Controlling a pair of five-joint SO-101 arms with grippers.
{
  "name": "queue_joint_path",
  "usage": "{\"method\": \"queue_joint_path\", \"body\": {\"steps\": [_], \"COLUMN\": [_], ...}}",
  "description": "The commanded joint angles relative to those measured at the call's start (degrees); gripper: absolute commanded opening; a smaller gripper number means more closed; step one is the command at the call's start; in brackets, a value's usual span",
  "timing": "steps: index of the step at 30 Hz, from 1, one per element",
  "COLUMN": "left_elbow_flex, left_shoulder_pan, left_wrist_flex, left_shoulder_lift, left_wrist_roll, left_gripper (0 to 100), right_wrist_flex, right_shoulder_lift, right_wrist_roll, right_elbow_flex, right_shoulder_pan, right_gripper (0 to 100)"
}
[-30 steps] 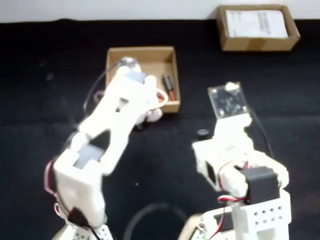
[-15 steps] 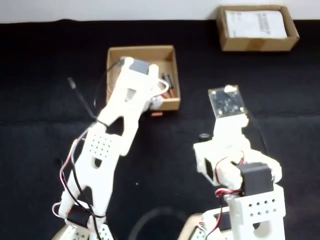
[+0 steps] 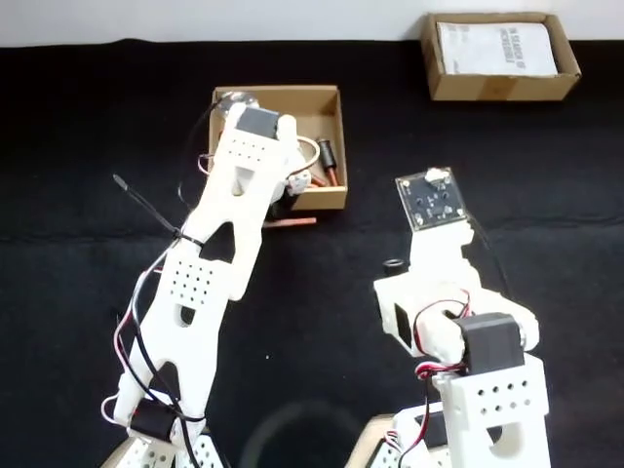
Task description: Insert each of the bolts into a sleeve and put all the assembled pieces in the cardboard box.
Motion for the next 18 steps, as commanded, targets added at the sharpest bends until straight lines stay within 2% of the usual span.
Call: {"method": "queue_joint_path", "body": {"steps": [1,18], "left_elbow_flex": [1.1,2.9], "left_shoulder_pan": [-2.5,-2.2], "left_wrist_flex": [0.0,0.9], "left_shoulder_lift": [0.0,-2.1], "left_wrist_roll": [0.4,0.3], "left_gripper": [14,14], "right_wrist_flex": [-0.9,-1.0], "right_shoulder_lift": [-0.2,0.0], "right_wrist_roll": [0.5,1.7], "right_elbow_flex": [0.0,0.1], "right_shoulder_pan": [0.6,0.6], "right_gripper": [0.9,0.8]}}
